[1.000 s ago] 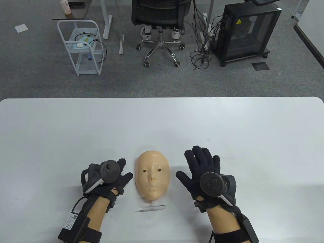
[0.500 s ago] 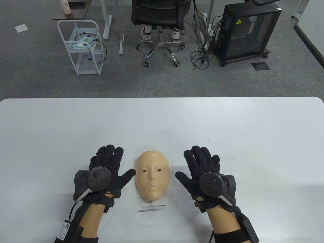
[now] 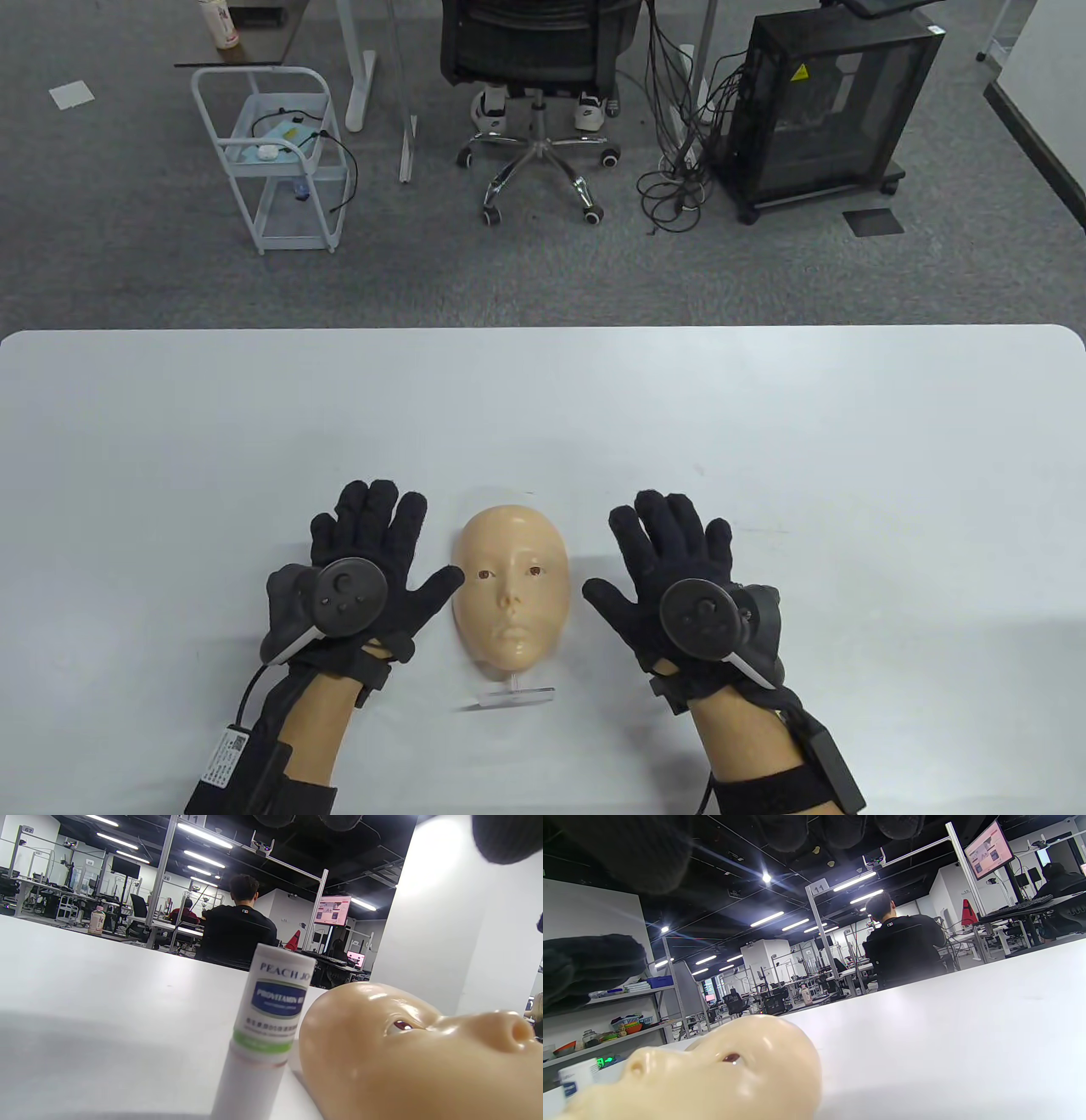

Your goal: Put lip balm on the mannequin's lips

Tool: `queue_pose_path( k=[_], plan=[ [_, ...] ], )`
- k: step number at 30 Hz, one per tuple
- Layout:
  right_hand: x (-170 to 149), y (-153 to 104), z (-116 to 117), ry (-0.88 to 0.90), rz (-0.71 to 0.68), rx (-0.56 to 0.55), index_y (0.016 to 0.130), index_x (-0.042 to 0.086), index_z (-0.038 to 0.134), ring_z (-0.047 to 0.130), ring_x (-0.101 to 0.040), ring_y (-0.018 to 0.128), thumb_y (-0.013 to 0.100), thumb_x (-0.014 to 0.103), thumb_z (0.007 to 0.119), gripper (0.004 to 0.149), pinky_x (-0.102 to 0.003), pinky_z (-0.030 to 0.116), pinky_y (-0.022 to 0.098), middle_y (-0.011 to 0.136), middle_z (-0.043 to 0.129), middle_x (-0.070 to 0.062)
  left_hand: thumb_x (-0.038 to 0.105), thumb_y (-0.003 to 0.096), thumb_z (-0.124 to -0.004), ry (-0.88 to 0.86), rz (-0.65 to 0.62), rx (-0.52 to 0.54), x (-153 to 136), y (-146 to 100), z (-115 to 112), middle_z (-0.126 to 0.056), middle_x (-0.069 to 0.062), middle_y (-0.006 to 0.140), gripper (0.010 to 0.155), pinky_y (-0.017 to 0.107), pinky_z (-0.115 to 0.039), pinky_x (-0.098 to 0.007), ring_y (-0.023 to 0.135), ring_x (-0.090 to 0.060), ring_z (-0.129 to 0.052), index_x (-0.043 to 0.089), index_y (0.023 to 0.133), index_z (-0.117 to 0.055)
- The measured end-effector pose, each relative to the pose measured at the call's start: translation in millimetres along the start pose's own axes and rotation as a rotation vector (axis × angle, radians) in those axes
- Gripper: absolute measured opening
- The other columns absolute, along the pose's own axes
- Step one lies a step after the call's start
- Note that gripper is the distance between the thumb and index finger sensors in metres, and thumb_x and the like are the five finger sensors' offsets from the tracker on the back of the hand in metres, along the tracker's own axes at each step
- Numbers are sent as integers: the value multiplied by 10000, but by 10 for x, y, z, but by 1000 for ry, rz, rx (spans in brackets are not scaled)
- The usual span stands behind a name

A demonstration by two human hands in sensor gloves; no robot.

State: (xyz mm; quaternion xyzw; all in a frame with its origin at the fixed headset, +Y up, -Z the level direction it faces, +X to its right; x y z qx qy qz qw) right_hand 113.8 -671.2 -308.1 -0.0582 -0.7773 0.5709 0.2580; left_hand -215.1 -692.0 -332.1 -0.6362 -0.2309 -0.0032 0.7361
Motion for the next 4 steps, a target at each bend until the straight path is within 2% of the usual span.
queue_pose_path(
  k=[4],
  plan=[
    [0,-1,4,-1,0,1,1119,264,505,456,-477,1097,473,694,843,845,-733,350,685,1227,434,-114,827,544,-684,1,1,-9,16,-2,-7,-296,-173,1216,899,687,-283,-759,1113,-536,-246,255,1151,-347]
  ],
)
Point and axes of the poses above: the tracker on the back of each hand, its own x axis roughly to the thumb side, its own y axis roughly from the wrist to the fingertips, z = x × y, the point moved 4 cm from there along y, roughly from the wrist to the fingertips
